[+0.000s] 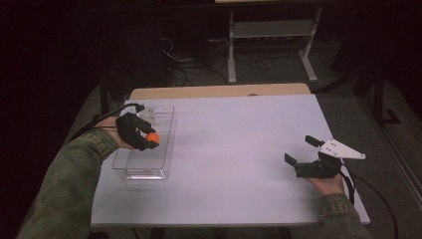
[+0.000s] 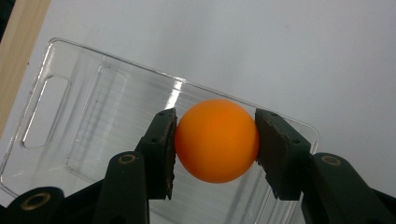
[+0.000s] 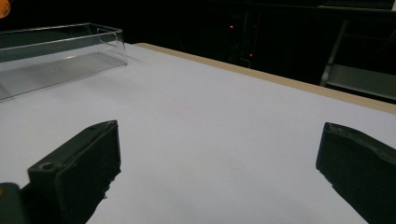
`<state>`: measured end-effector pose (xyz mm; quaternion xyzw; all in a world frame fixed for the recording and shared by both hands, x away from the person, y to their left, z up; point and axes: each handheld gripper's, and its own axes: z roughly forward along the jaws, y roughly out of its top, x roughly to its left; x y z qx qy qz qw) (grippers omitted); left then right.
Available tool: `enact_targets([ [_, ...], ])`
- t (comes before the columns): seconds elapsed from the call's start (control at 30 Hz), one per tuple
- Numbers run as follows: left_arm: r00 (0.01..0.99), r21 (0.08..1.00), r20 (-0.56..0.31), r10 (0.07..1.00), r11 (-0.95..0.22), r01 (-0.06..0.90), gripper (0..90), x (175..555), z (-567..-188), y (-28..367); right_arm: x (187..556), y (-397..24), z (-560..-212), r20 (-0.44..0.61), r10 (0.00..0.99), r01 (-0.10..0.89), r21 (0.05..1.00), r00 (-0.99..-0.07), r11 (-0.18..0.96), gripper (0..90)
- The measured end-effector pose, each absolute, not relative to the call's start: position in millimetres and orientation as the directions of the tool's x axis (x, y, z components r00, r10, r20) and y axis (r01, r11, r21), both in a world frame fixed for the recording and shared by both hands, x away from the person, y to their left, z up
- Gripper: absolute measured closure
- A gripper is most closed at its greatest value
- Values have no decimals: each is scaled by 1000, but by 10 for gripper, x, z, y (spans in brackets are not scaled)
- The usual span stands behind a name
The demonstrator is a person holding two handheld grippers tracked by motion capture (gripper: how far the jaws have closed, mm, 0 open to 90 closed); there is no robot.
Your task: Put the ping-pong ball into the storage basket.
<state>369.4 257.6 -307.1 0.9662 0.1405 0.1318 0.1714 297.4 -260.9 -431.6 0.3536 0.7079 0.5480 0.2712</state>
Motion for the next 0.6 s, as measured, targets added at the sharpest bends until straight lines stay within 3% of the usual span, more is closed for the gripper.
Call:
enact_targets([
  [0.6, 928, 364, 181, 327, -898, 246, 504, 3720, -3233, 2592, 2971, -2608, -4318, 2, 798, 204, 967, -603, 151, 0],
])
